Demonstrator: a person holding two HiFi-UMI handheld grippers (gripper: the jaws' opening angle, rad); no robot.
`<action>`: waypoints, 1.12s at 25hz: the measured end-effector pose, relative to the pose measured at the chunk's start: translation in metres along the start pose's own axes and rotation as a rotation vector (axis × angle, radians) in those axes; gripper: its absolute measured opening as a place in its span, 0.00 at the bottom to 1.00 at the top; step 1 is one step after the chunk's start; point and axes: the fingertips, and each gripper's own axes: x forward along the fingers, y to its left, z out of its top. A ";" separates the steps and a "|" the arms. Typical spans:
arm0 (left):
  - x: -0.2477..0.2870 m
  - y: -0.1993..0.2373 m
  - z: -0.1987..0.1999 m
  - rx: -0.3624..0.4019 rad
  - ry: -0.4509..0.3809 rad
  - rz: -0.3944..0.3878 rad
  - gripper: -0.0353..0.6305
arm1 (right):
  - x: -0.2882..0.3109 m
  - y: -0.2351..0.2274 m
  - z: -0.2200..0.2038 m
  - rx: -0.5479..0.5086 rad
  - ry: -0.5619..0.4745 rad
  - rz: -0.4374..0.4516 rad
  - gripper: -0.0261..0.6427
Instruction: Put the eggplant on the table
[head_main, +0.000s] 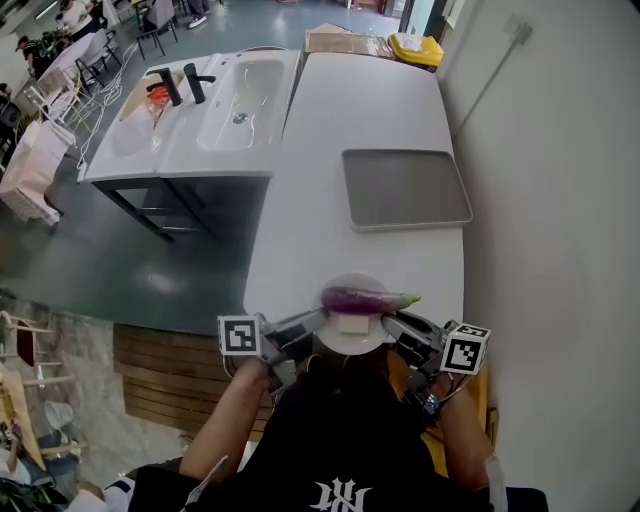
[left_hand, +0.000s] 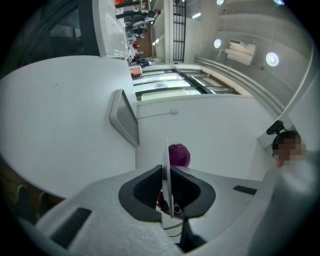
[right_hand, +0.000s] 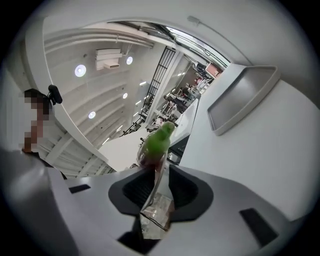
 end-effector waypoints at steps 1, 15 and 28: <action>0.000 0.002 0.002 0.001 0.002 0.005 0.10 | 0.002 -0.001 0.001 0.005 0.000 -0.001 0.15; 0.014 0.017 0.012 0.032 0.013 0.044 0.10 | 0.003 -0.027 0.011 0.115 0.010 -0.021 0.08; 0.090 0.065 0.031 0.141 0.110 0.192 0.09 | -0.009 -0.107 0.068 0.173 0.020 -0.015 0.06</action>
